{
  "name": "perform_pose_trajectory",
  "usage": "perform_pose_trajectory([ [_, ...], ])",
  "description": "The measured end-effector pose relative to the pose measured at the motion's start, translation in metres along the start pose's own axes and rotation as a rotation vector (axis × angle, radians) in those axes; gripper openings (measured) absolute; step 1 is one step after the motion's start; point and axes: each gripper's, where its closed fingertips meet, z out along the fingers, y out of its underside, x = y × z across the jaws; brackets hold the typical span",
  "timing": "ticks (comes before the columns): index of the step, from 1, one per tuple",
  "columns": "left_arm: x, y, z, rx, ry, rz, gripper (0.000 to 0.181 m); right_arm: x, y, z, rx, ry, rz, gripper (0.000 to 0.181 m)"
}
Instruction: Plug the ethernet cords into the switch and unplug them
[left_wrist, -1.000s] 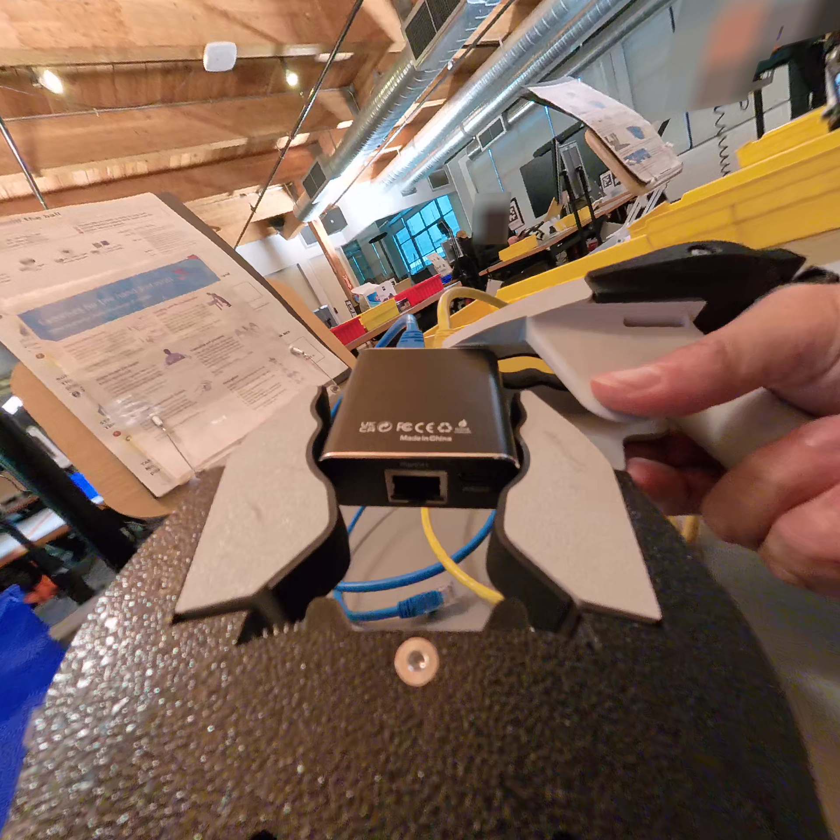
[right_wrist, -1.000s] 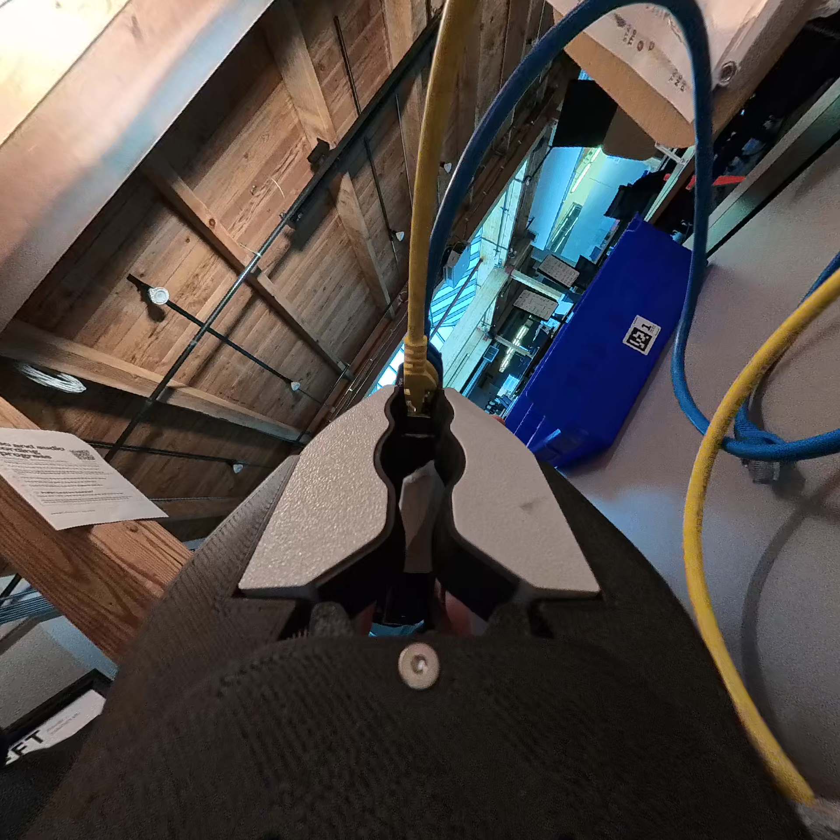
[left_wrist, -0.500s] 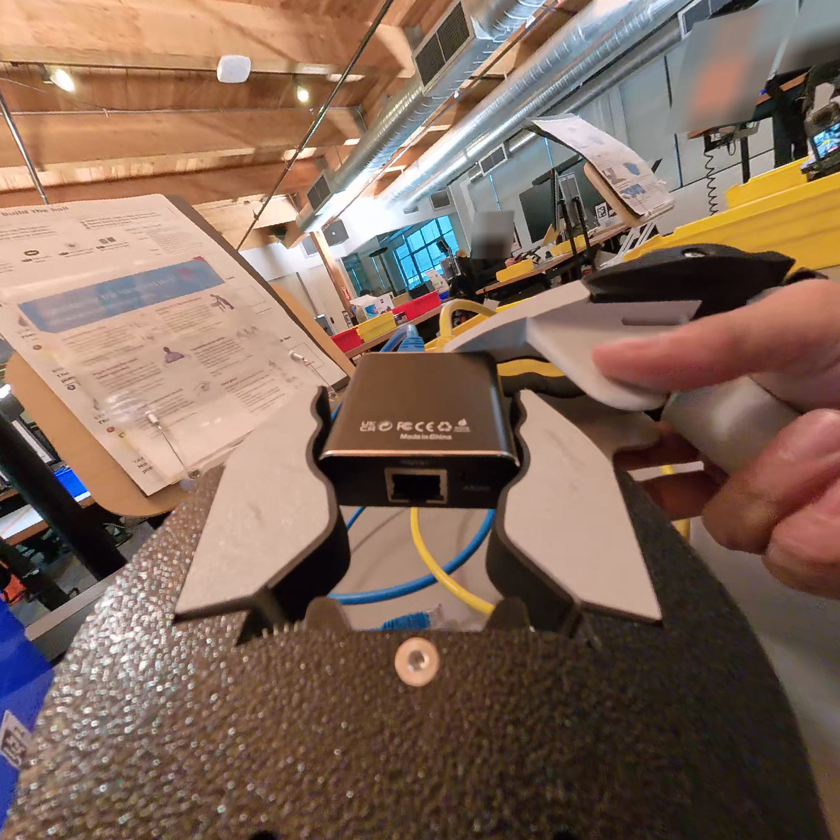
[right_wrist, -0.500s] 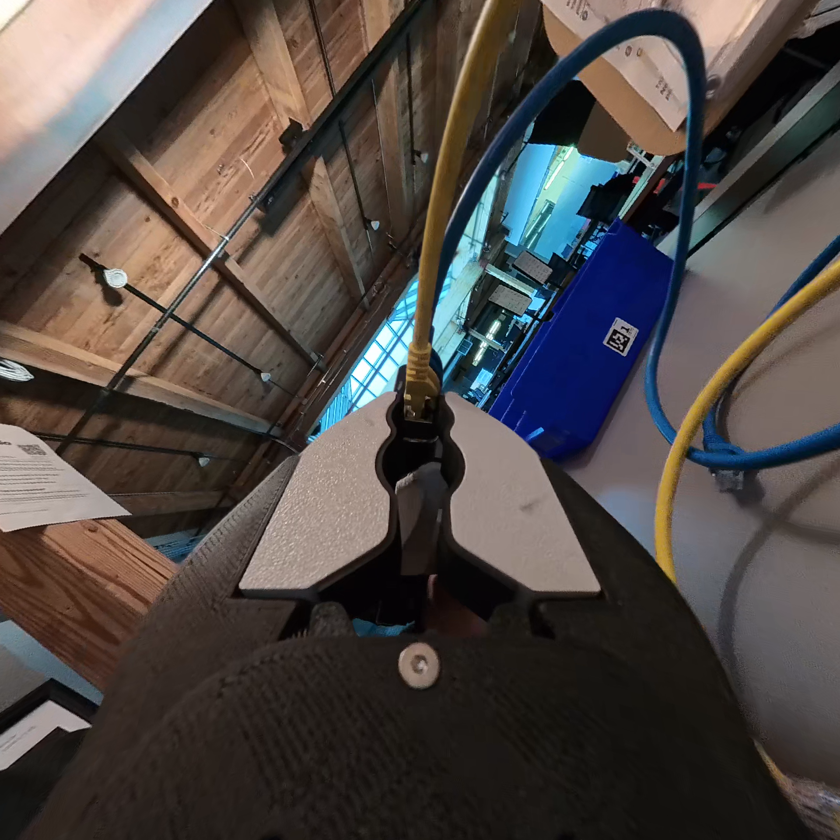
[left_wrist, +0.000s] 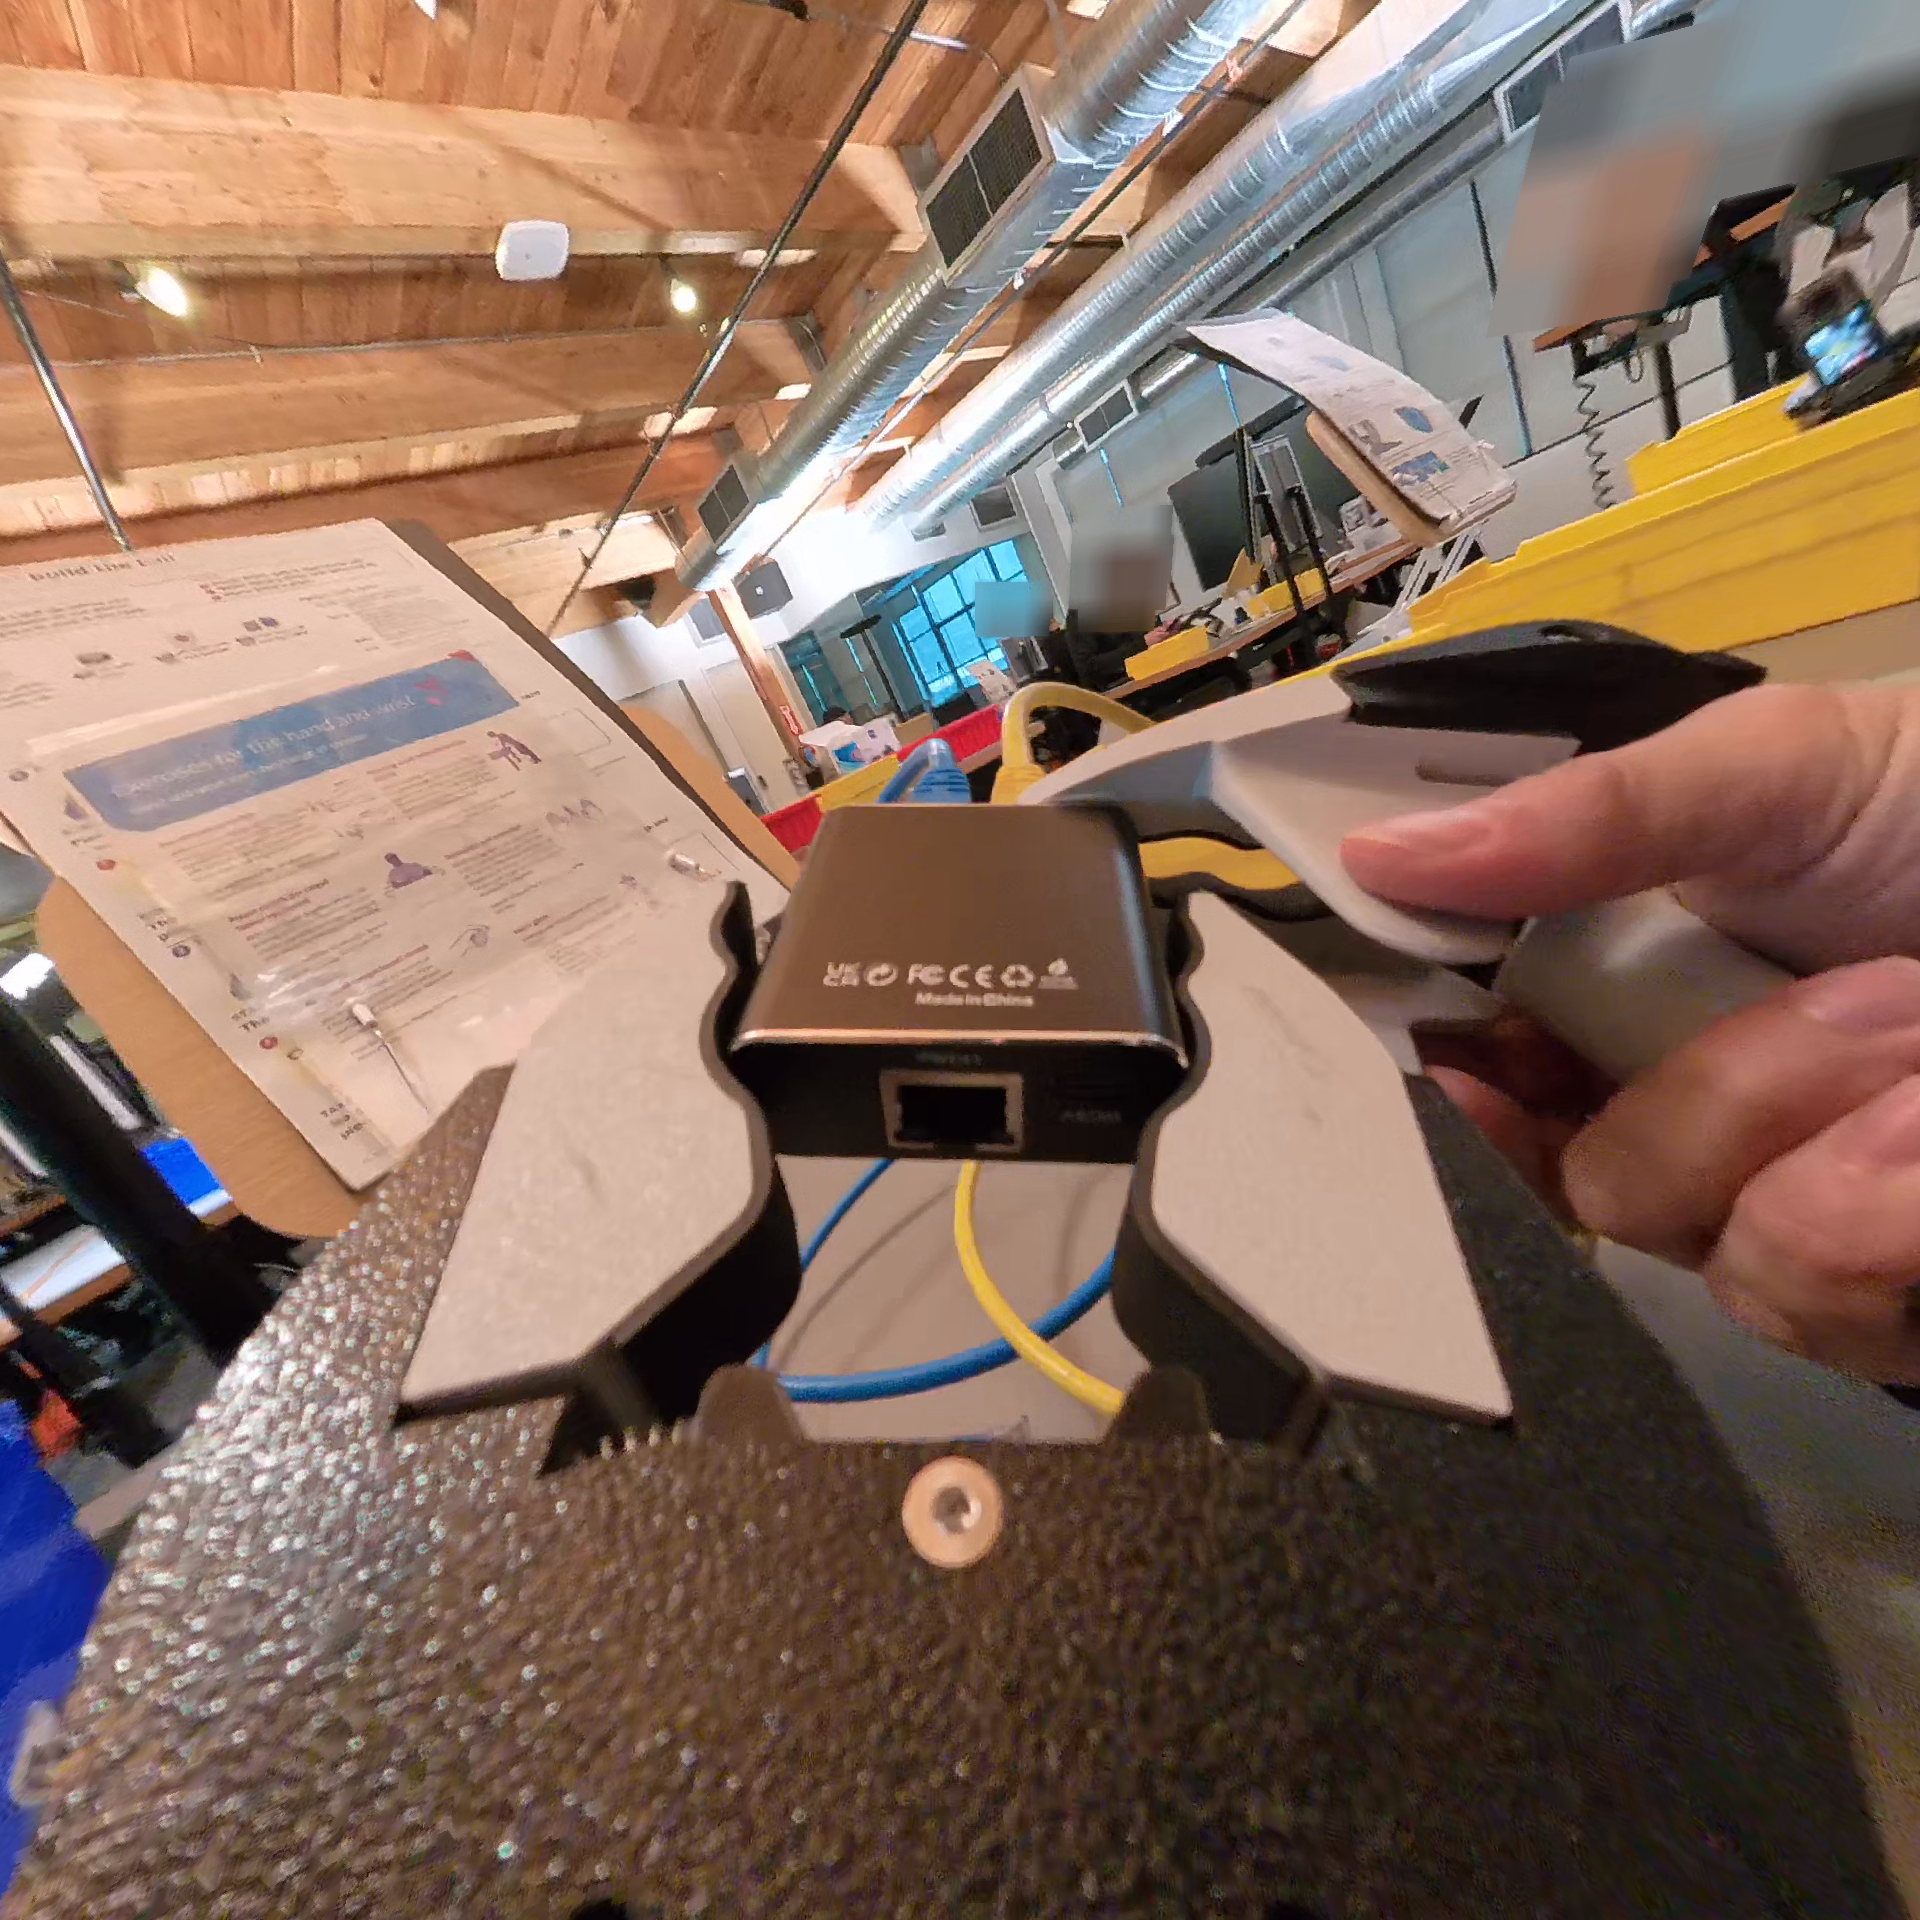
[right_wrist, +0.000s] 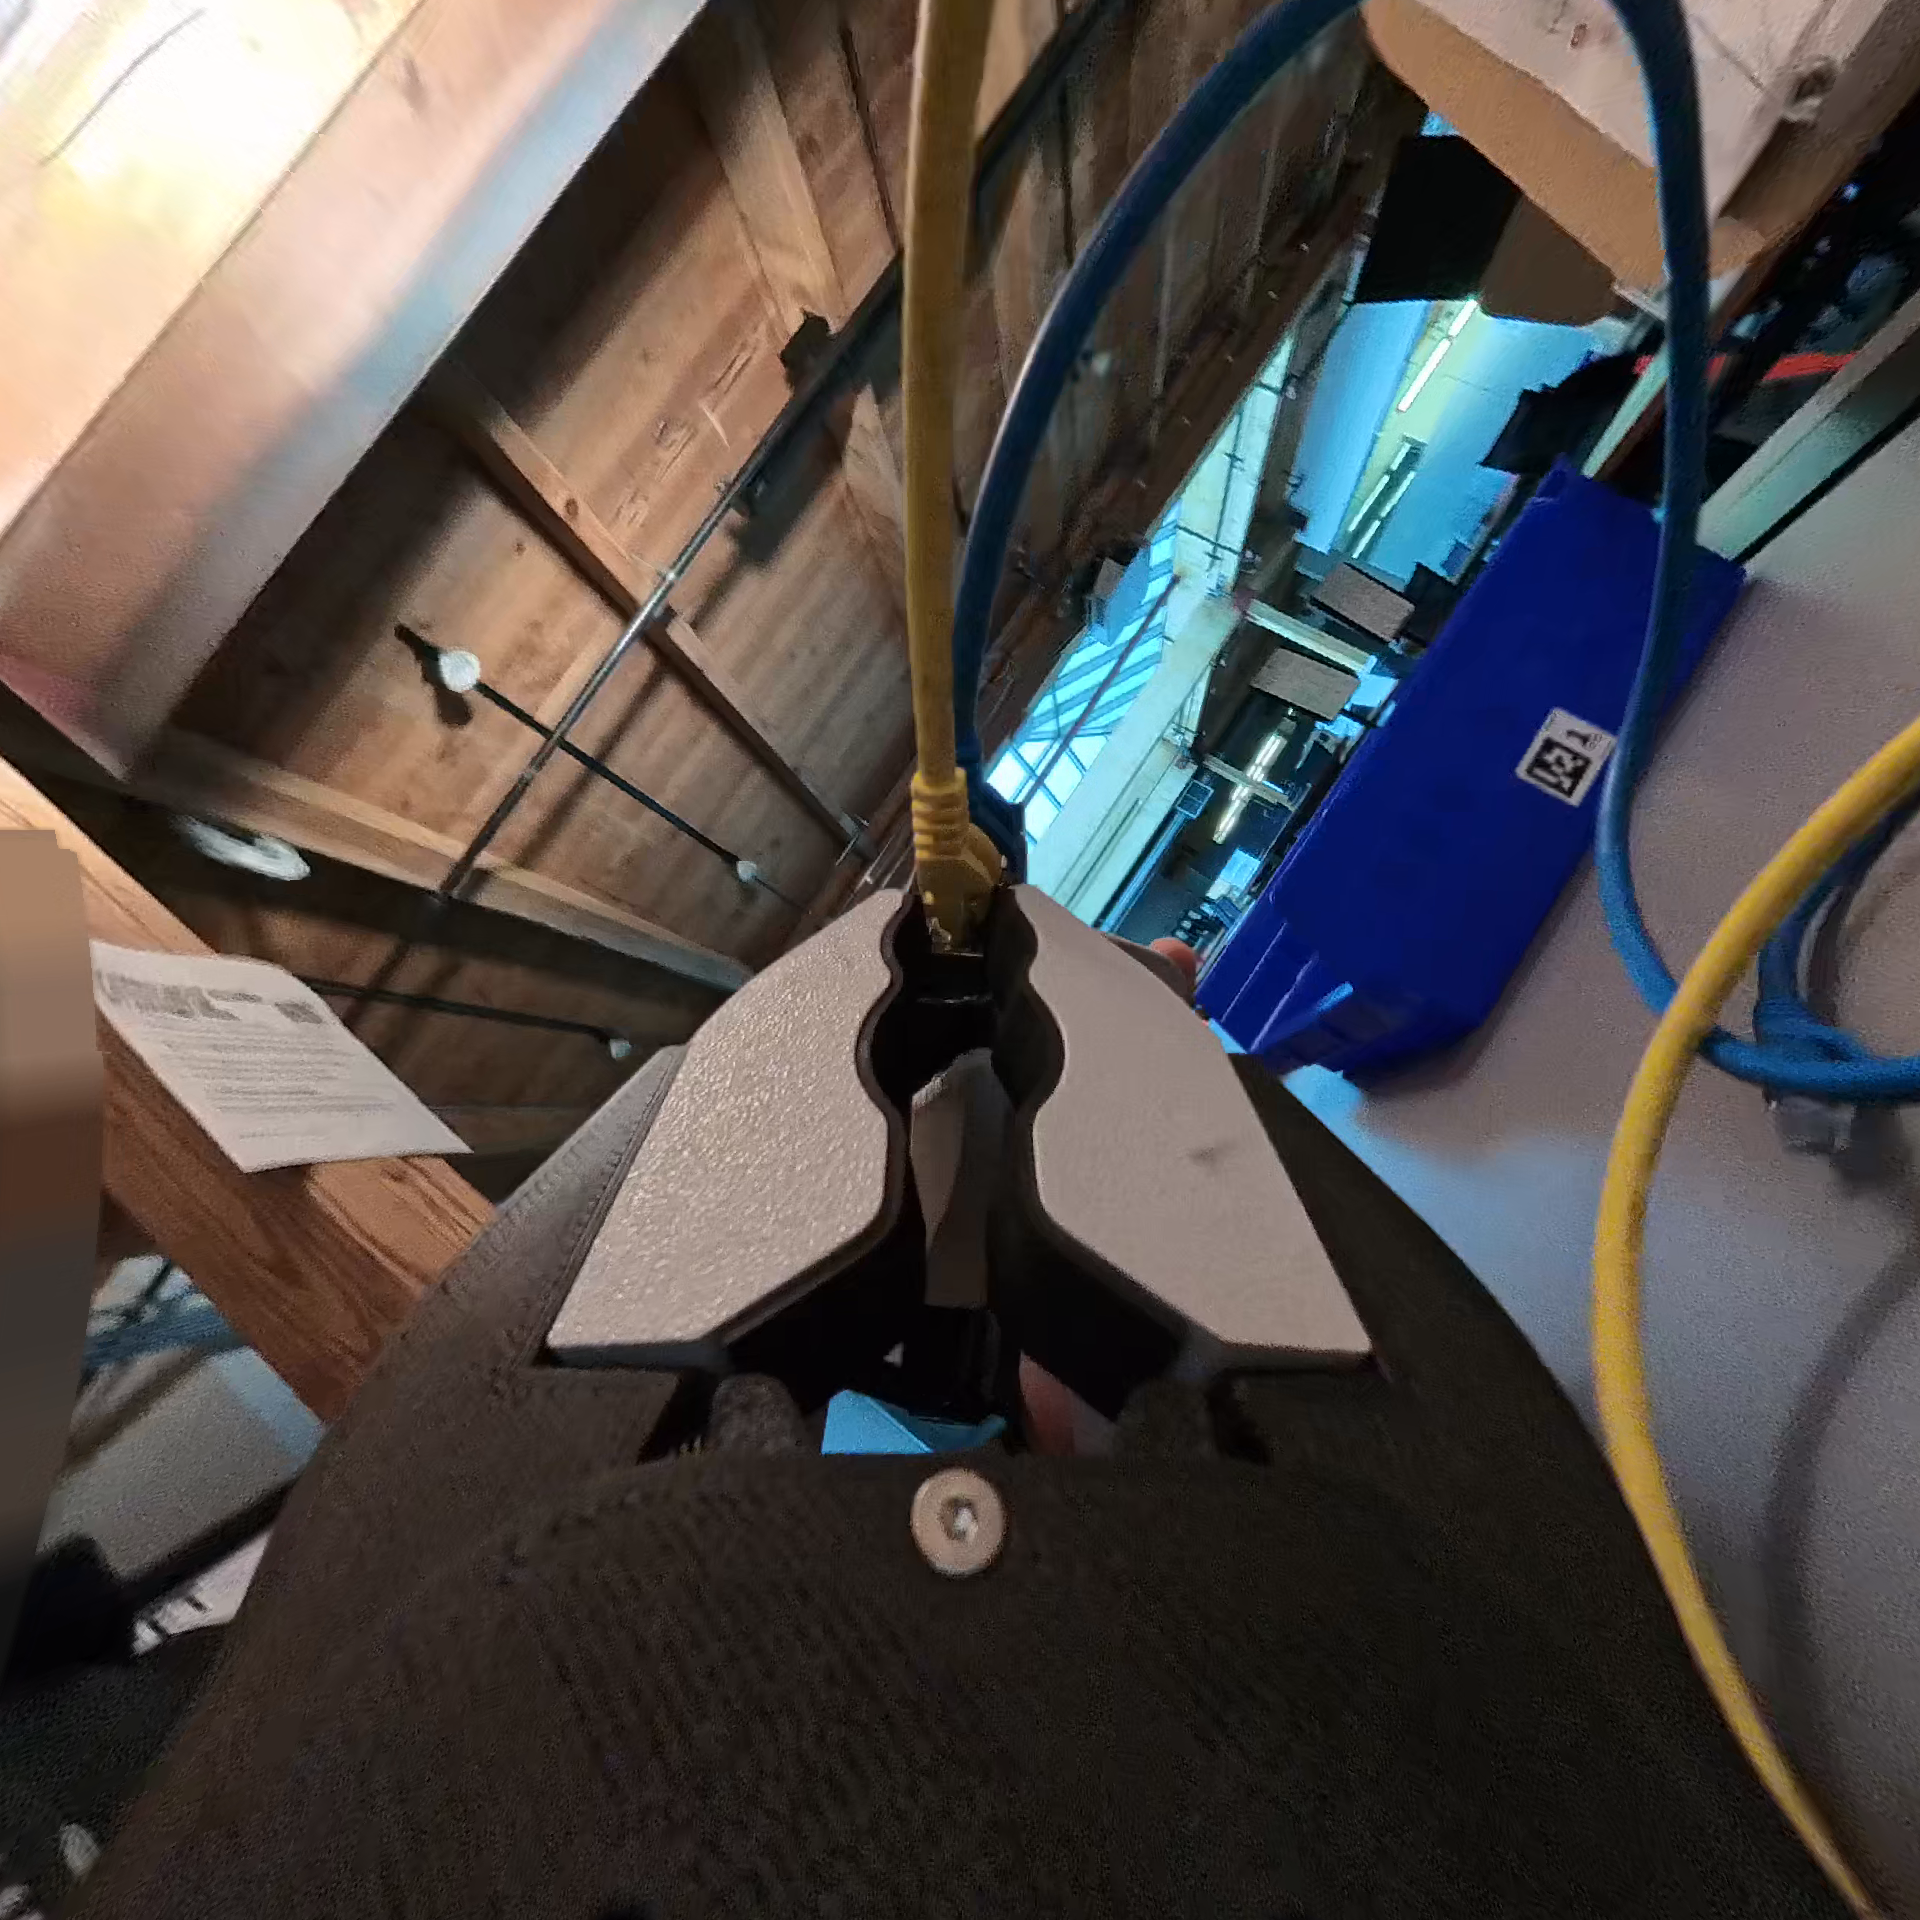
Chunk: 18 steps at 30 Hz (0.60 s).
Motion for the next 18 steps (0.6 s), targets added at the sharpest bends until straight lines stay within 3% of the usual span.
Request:
perform_pose_trajectory([
  [4,-0.004,-0.004,0.0,-0.004,-0.063,0.084,0.075,-0.002,-0.001,0.003,-0.006,-0.029,-0.024,0.012],
  [9,-0.006,0.001,0.0,-0.024,-0.056,-0.004,0.075,0.004,-0.001,0.005,-0.001,-0.019,-0.022,0.012],
  [12,-0.007,0.002,0.0,-0.035,-0.055,0.049,0.075,0.005,-0.001,0.006,-0.007,-0.024,-0.008,0.012],
  [15,-0.004,0.004,0.003,-0.024,-0.001,-0.143,0.075,0.008,-0.002,0.003,-0.007,0.001,-0.03,0.013],
  [18,-0.006,0.005,0.003,-0.045,-0.044,-0.029,0.075,0.008,-0.003,0.004,-0.017,0.012,-0.031,0.013],
])
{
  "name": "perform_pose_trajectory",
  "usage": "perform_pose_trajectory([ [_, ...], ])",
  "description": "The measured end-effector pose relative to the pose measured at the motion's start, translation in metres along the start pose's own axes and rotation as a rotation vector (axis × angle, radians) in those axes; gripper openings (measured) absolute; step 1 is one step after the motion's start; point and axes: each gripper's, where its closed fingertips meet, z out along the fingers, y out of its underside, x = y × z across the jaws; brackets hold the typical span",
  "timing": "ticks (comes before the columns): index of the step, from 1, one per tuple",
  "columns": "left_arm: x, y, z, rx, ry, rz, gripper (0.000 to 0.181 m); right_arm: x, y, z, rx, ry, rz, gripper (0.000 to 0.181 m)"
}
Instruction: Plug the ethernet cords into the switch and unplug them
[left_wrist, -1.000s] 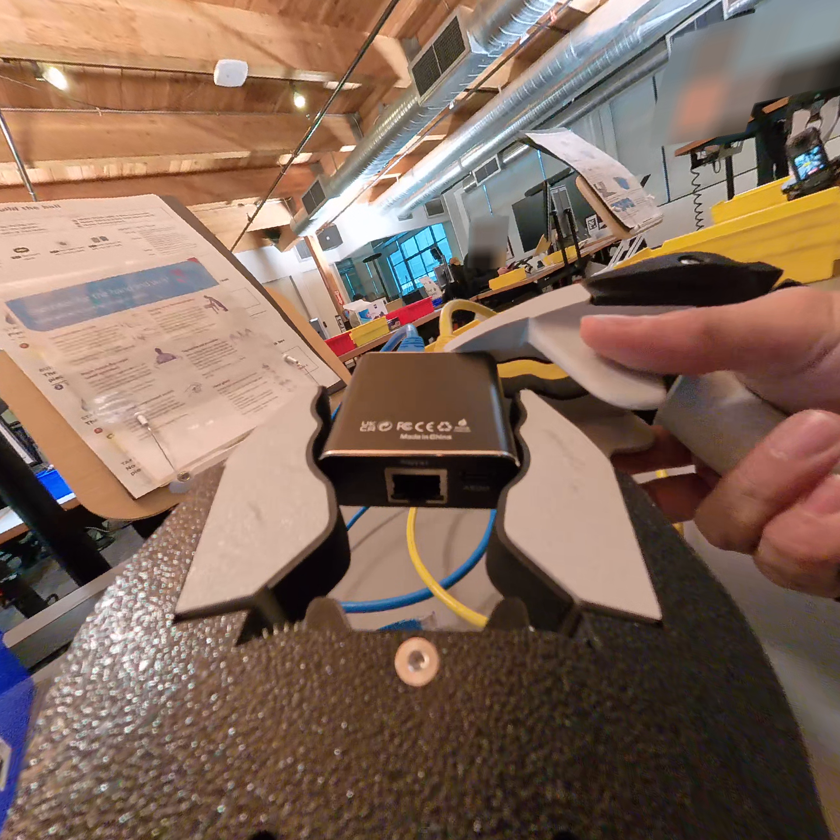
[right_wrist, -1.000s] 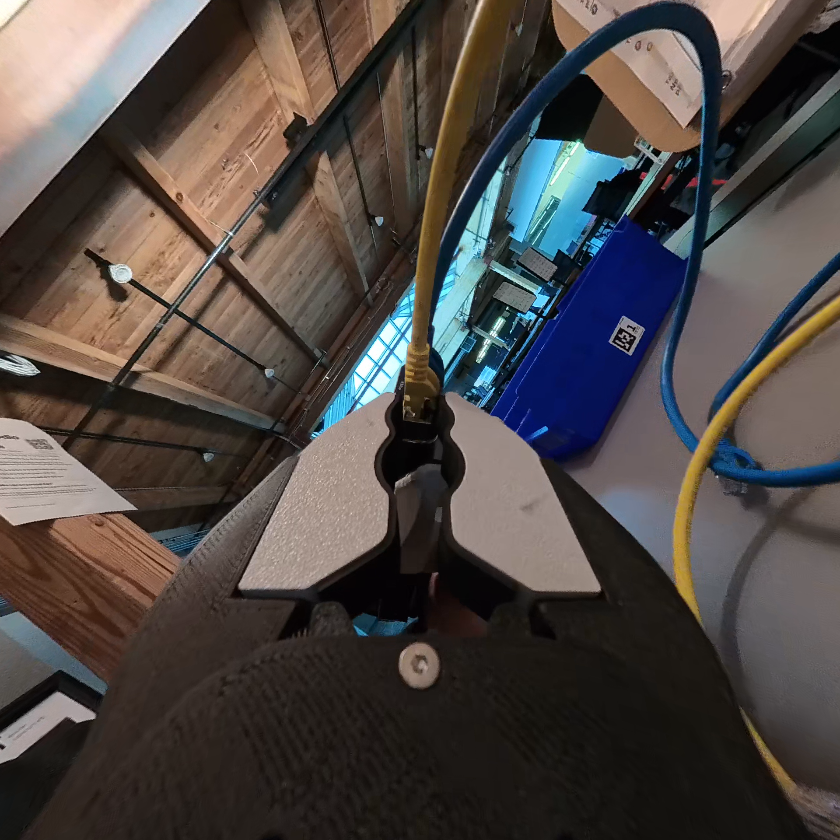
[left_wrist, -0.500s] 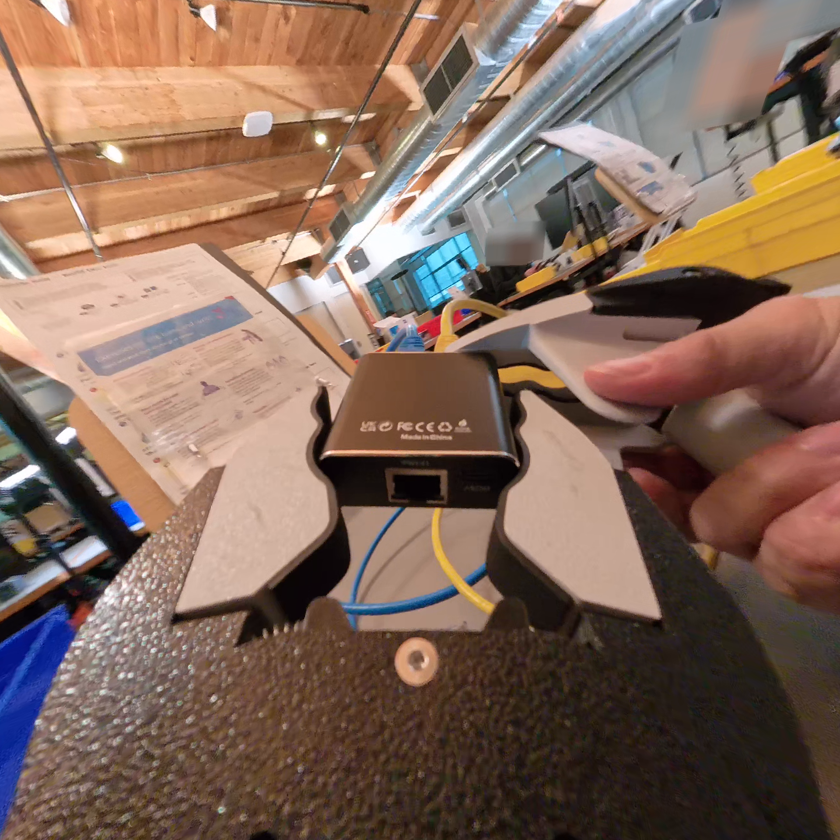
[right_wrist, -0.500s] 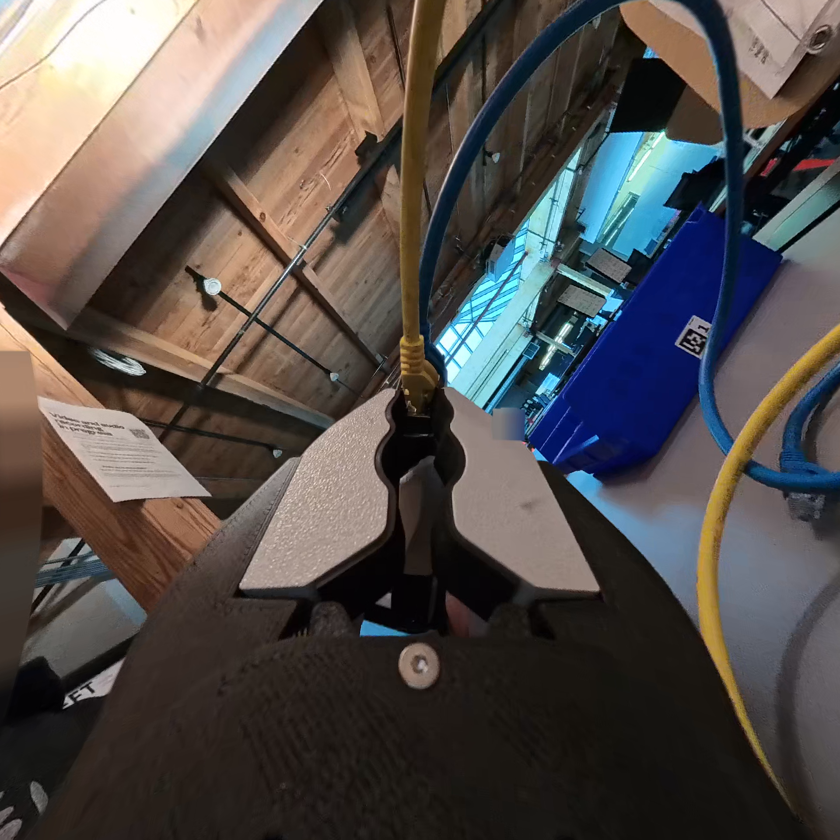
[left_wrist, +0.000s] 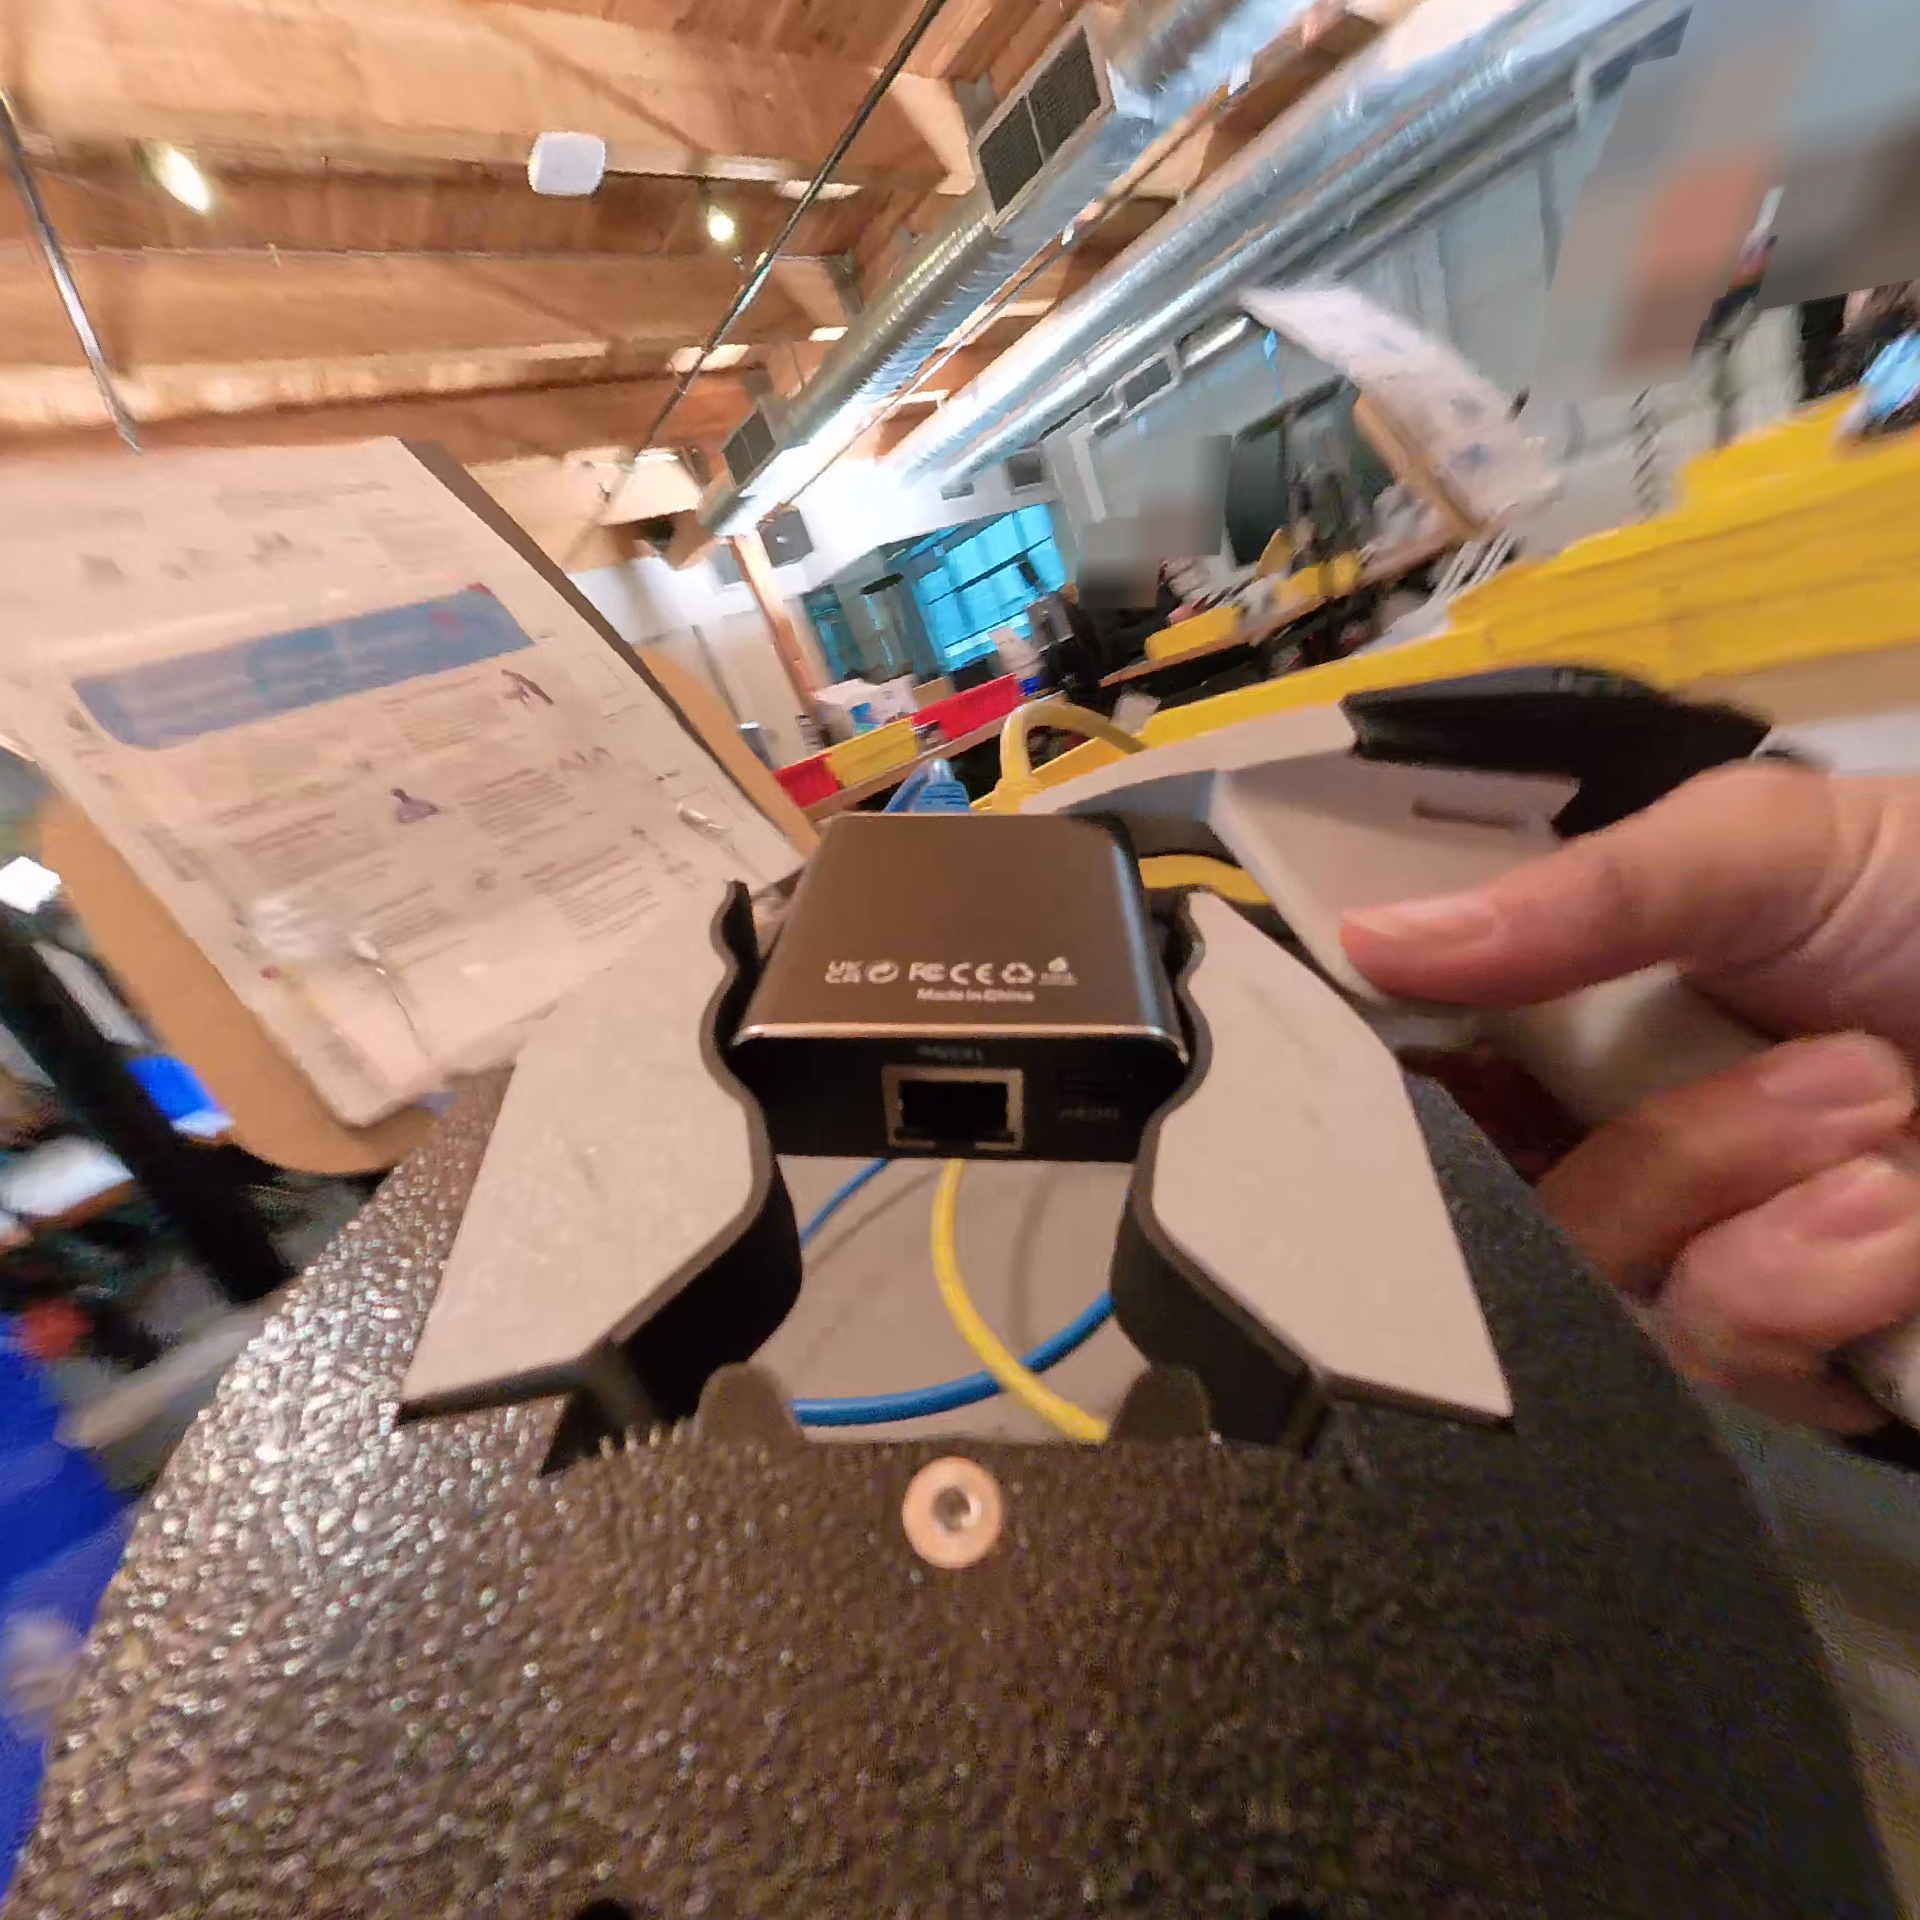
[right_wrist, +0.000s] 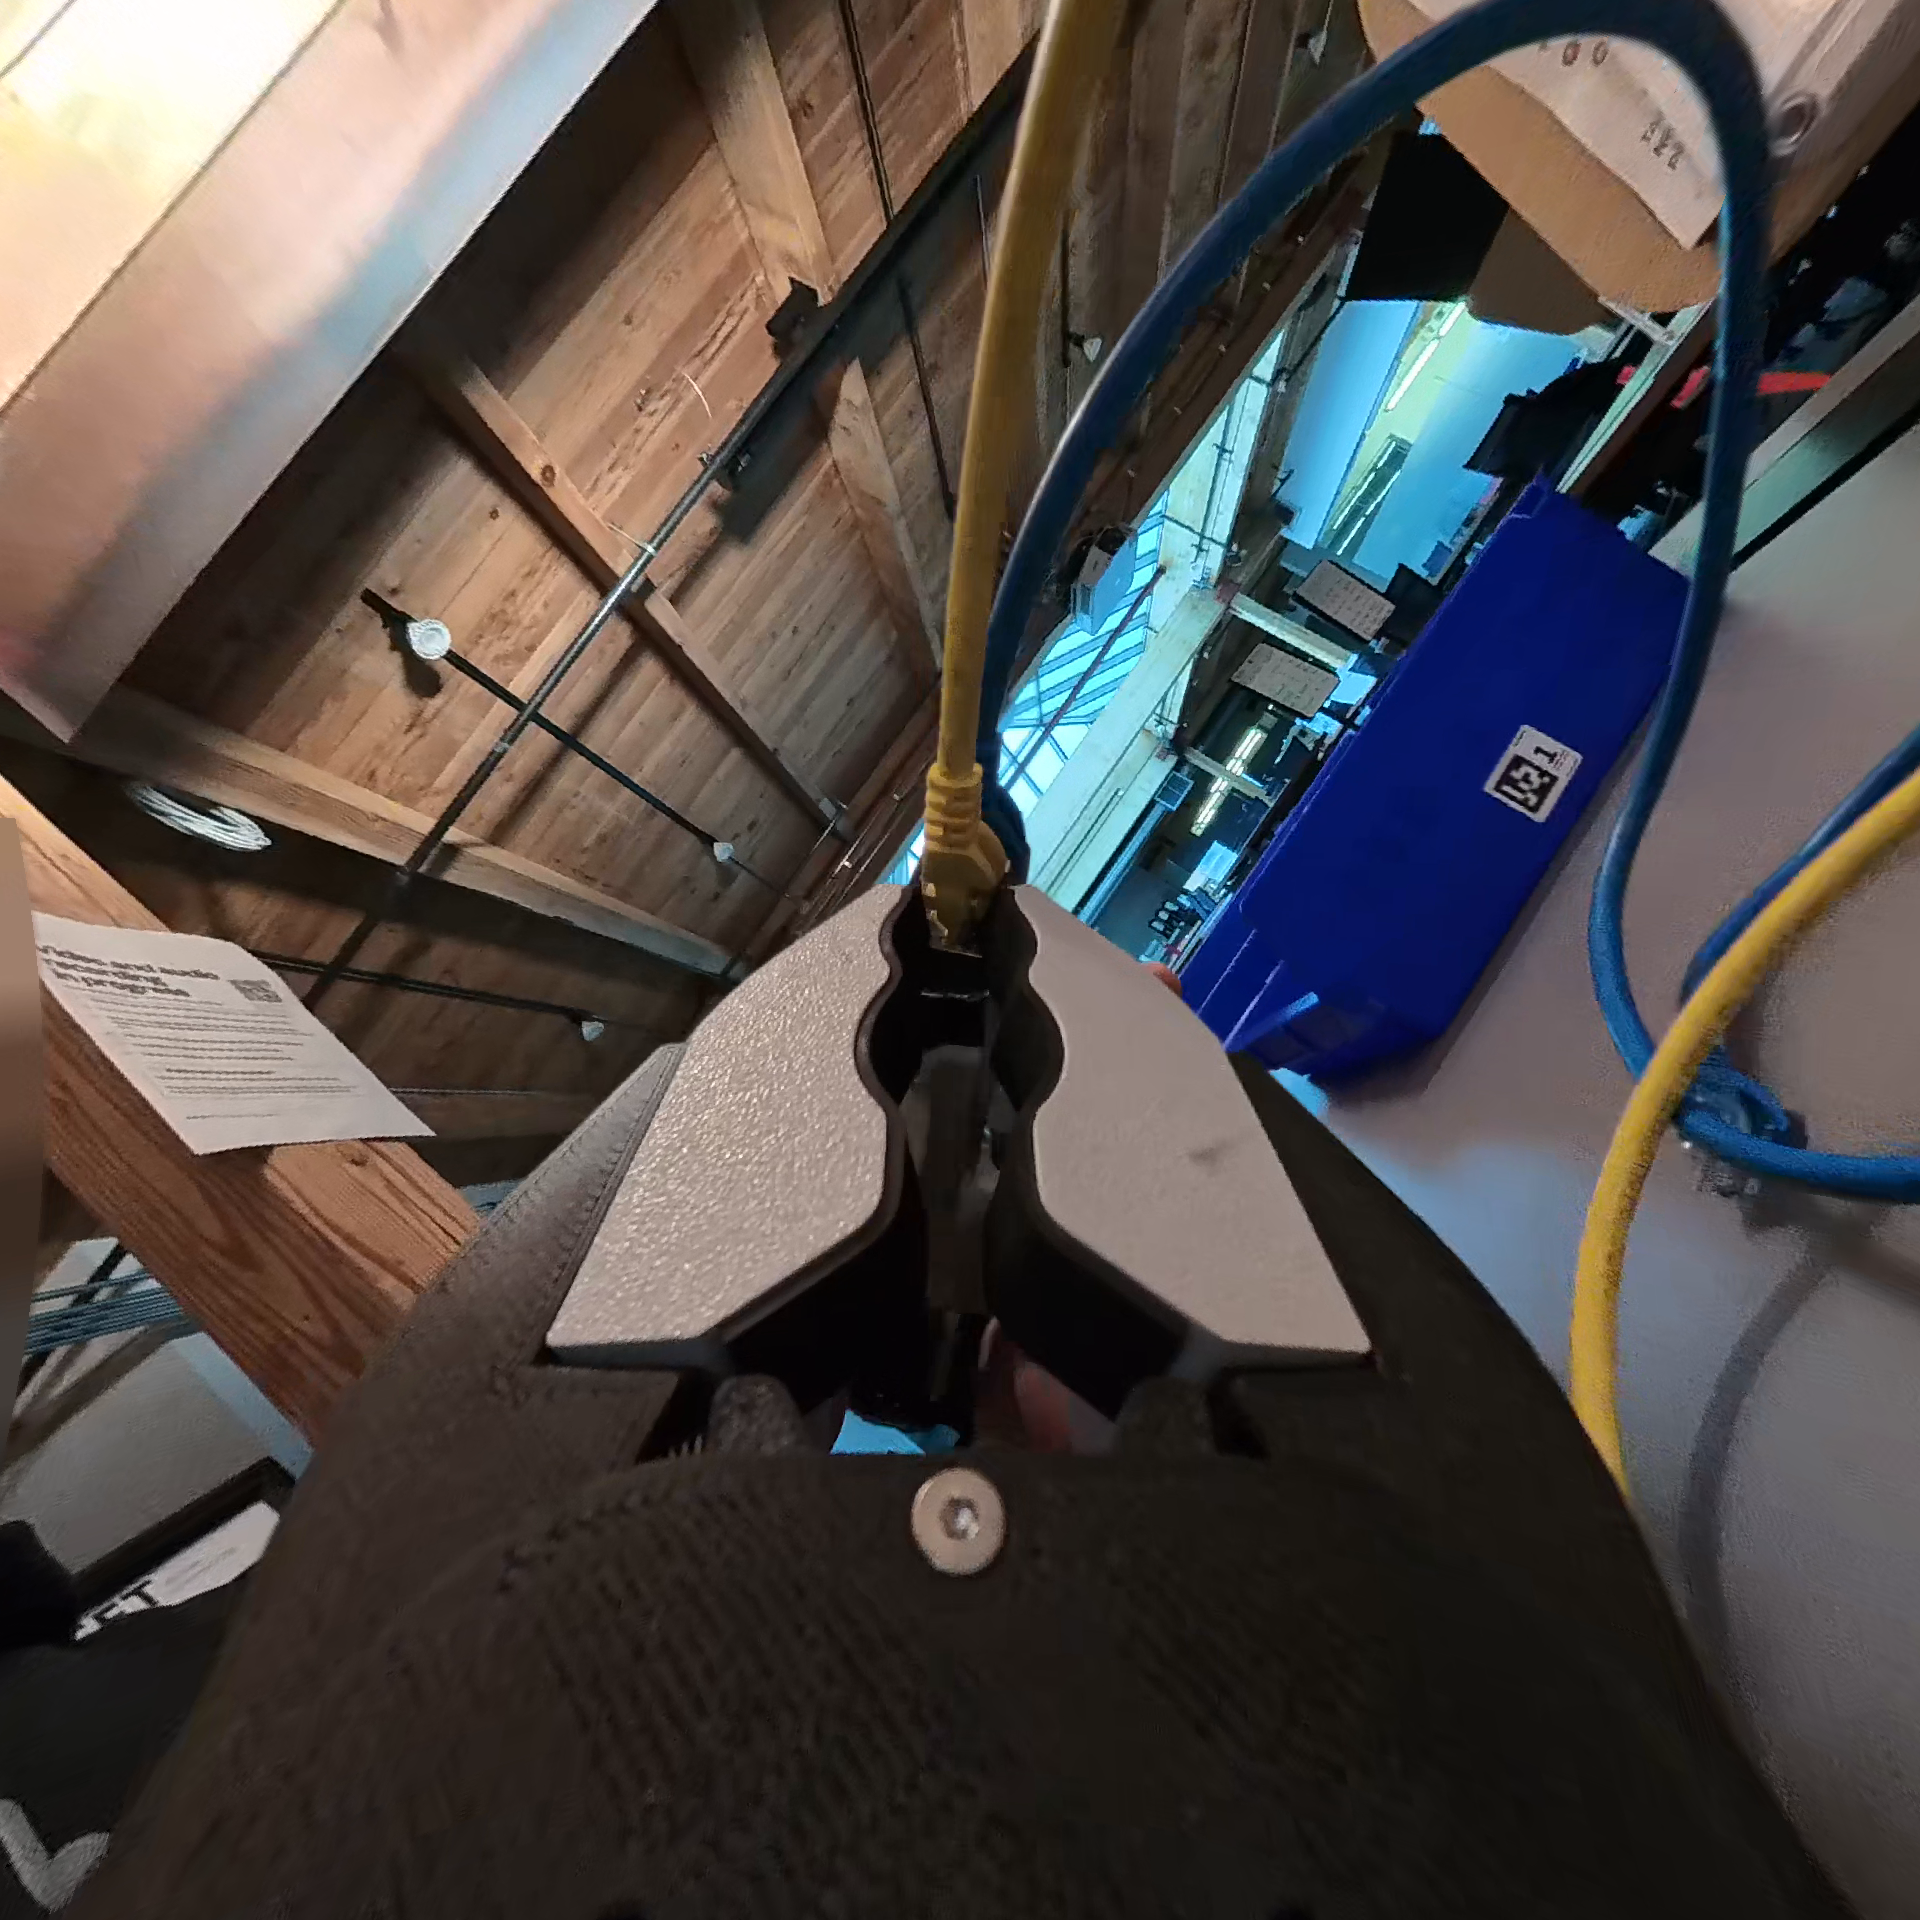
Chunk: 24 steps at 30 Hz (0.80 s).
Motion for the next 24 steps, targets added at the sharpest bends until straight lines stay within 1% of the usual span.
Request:
perform_pose_trajectory([
  [1,-0.001,0.0,0.0,-0.015,-0.03,0.069,0.075,0.0,0.0,0.0,0.006,0.001,0.012,0.012],
  [4,-0.002,0.002,0.001,-0.003,-0.02,-0.011,0.075,0.004,-0.001,0.001,0.013,0.018,0.018,0.013],
  [6,-0.004,-0.005,-0.003,0.033,-0.032,0.039,0.075,-0.003,0.001,0.004,-0.024,-0.001,0.033,0.013],
  [8,-0.004,-0.006,-0.003,0.048,-0.017,-0.005,0.075,-0.004,0.0,0.004,-0.014,0.052,-0.011,0.012],
  [10,-0.004,-0.007,-0.003,0.054,-0.019,0.01,0.075,-0.006,0.0,0.005,-0.014,0.045,0.016,0.012],
  [12,-0.002,-0.007,-0.002,0.047,-0.012,0.012,0.075,-0.007,0.0,0.005,-0.013,0.037,0.049,0.016],
  [15,-0.002,-0.007,-0.002,0.047,-0.012,0.017,0.075,-0.005,0.001,0.005,0.002,0.04,0.054,0.013],
  [21,0.0,-0.002,0.0,0.025,-0.012,0.022,0.075,-0.001,0.0,0.001,0.006,0.055,0.011,0.013],
  [24,-0.001,-0.003,-0.001,0.042,-0.006,0.019,0.075,-0.004,0.001,0.003,0.0,0.017,-0.036,0.013],
])
